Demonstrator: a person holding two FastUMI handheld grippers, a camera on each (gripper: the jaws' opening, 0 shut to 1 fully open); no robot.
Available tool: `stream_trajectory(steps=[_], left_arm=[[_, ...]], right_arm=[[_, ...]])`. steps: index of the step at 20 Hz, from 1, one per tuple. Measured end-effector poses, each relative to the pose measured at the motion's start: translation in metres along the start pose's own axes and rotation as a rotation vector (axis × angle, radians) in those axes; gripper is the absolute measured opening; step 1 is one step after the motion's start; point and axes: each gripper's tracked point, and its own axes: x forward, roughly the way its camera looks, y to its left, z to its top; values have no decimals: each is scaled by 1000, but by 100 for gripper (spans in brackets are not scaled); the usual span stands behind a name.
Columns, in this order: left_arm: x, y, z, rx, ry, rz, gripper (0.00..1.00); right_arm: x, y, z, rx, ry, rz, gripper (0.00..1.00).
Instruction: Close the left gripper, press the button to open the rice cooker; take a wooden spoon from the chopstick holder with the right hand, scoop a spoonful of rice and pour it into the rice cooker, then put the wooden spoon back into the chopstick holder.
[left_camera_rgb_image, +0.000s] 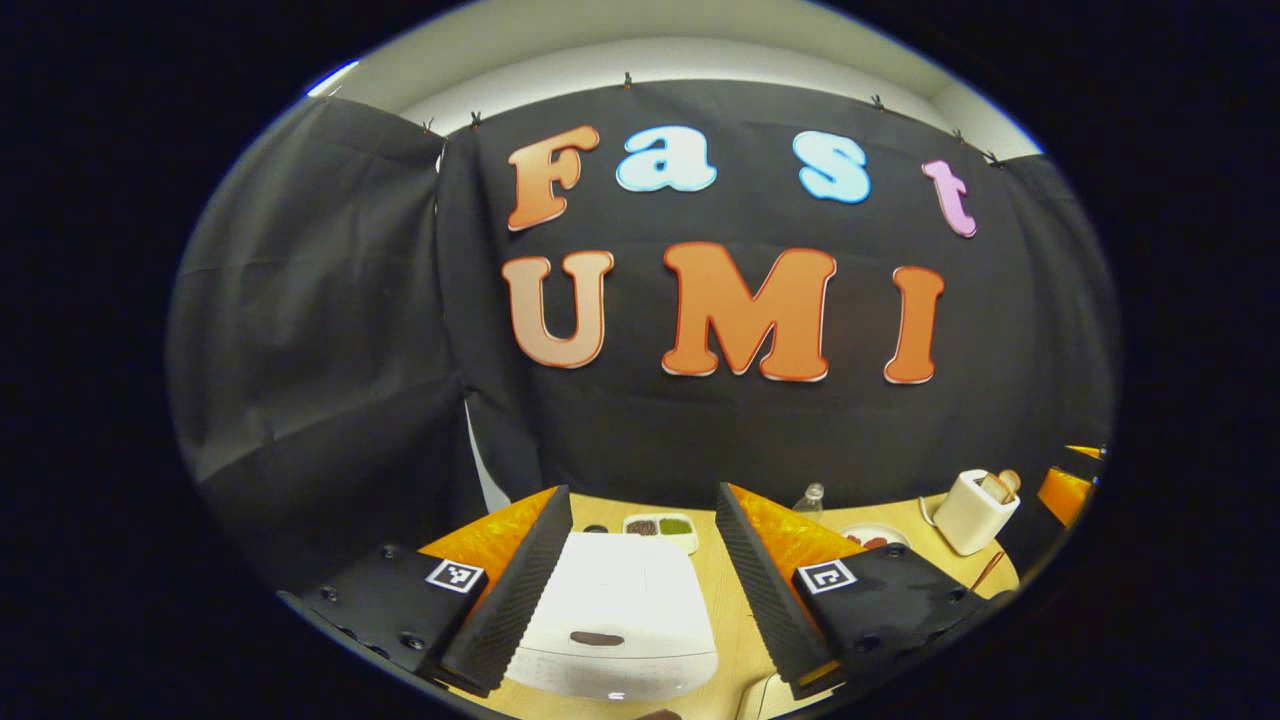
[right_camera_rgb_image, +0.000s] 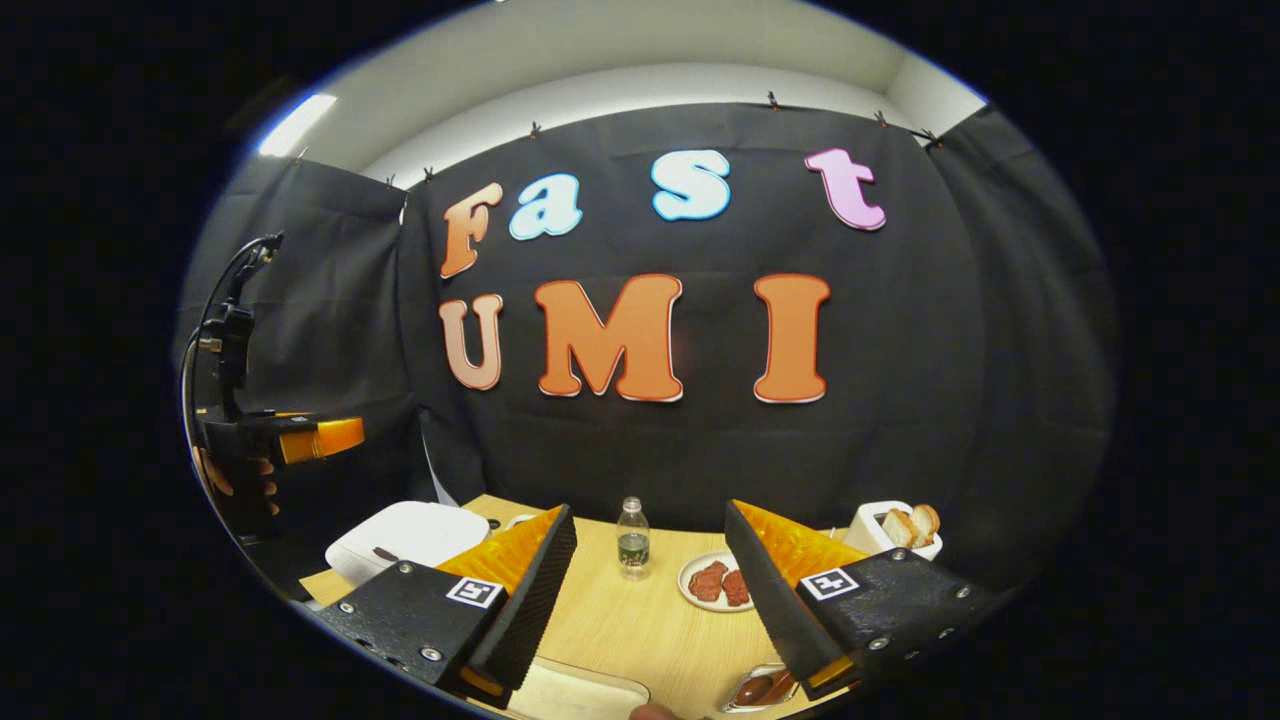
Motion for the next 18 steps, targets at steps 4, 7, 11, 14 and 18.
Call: stream_trajectory(steps=[4,7,11,14,18], left_arm=[[-32,1,26,7,-128,-10,98],[-49,6,33,15,-168,-3,98],[-68,4,35,-22,-207,-25,98],[-76,3,28,-14,-209,-28,99],[-80,-5,23,4,-214,-45,98]], right_arm=[[-4,14,31,-28,-97,33,93],[-5,23,33,-44,-117,50,93],[-7,32,38,-46,-122,73,93],[-6,38,36,-38,-116,82,93],[0,38,35,-39,-121,83,93]])
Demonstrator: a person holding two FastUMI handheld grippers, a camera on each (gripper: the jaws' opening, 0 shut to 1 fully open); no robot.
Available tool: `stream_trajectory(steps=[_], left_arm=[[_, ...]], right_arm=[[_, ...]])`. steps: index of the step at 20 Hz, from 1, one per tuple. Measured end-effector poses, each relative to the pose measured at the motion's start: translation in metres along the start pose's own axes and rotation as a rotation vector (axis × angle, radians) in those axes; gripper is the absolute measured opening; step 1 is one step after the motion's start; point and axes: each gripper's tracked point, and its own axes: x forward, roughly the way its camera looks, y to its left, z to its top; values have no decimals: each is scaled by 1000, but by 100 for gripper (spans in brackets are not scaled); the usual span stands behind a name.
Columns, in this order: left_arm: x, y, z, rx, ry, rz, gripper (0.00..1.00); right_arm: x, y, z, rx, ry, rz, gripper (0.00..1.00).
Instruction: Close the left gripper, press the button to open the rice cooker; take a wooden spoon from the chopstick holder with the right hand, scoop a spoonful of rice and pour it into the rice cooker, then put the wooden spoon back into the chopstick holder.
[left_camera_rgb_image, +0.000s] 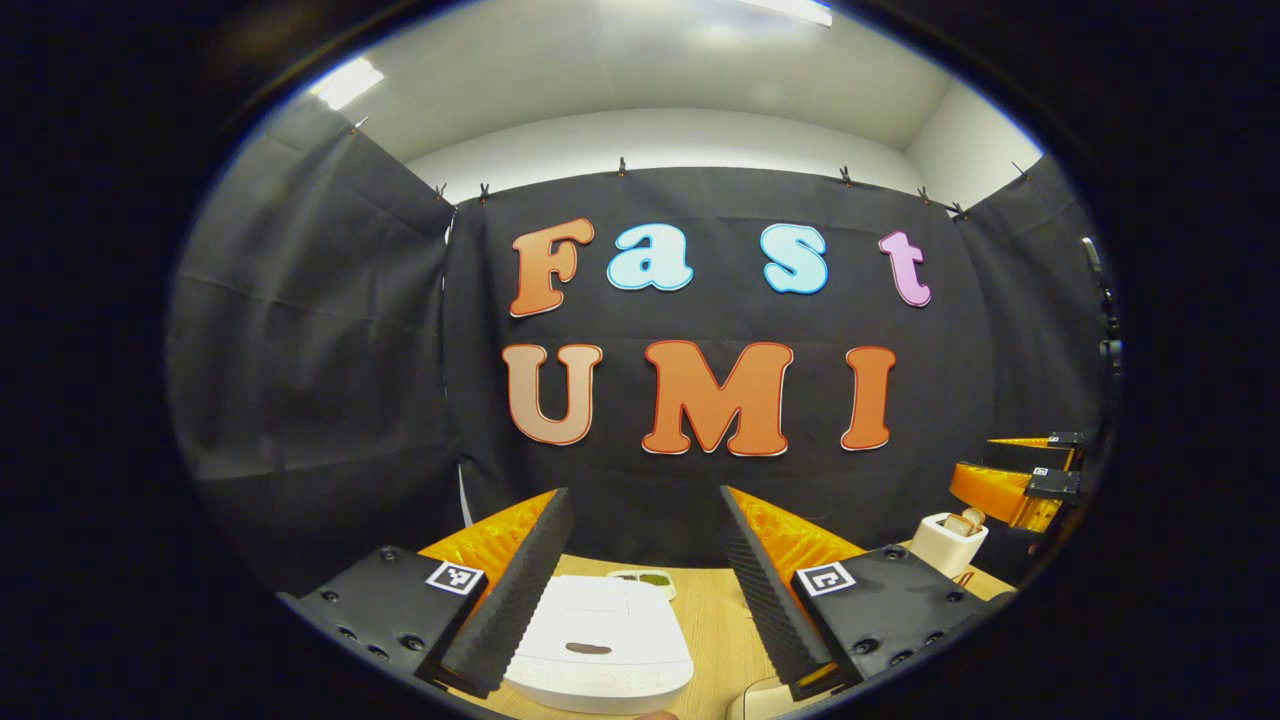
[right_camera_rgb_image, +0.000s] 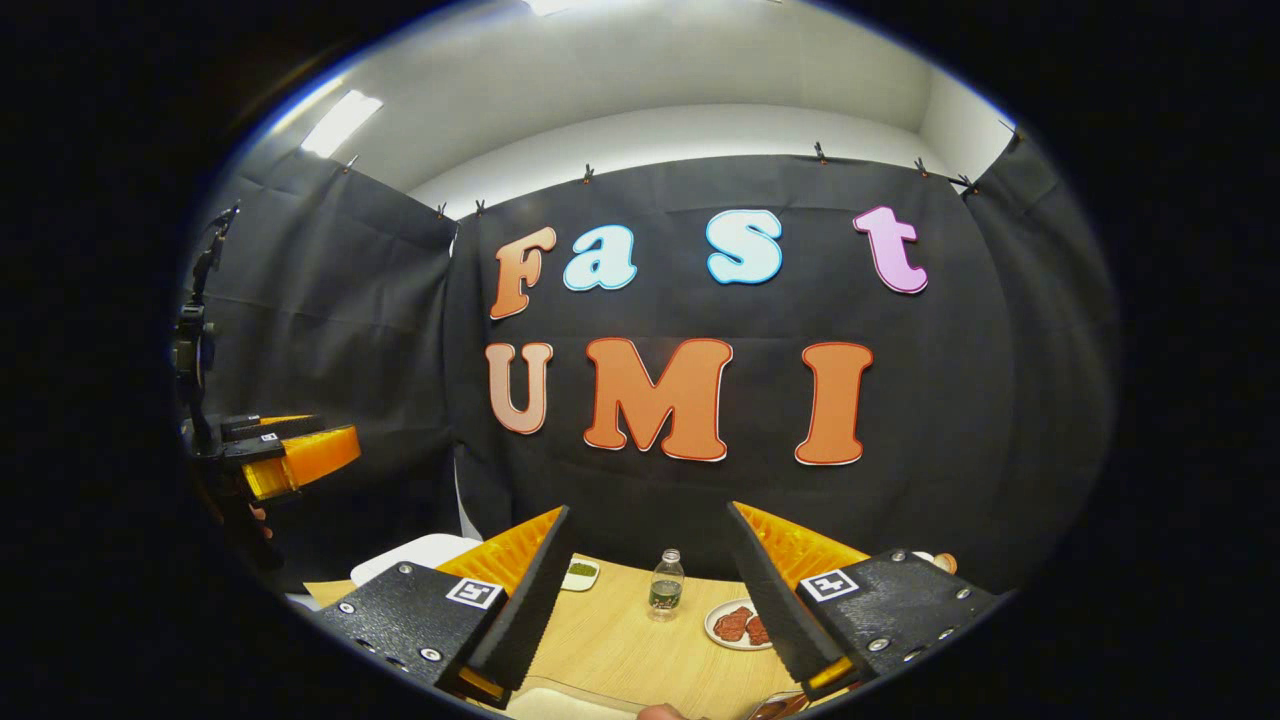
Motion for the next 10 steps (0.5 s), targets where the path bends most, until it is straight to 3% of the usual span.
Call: stream_trajectory(steps=[10], left_arm=[[5,-6,3,0,-11,-10,98]], right_arm=[[-1,-1,-3,3,5,-5,93]])
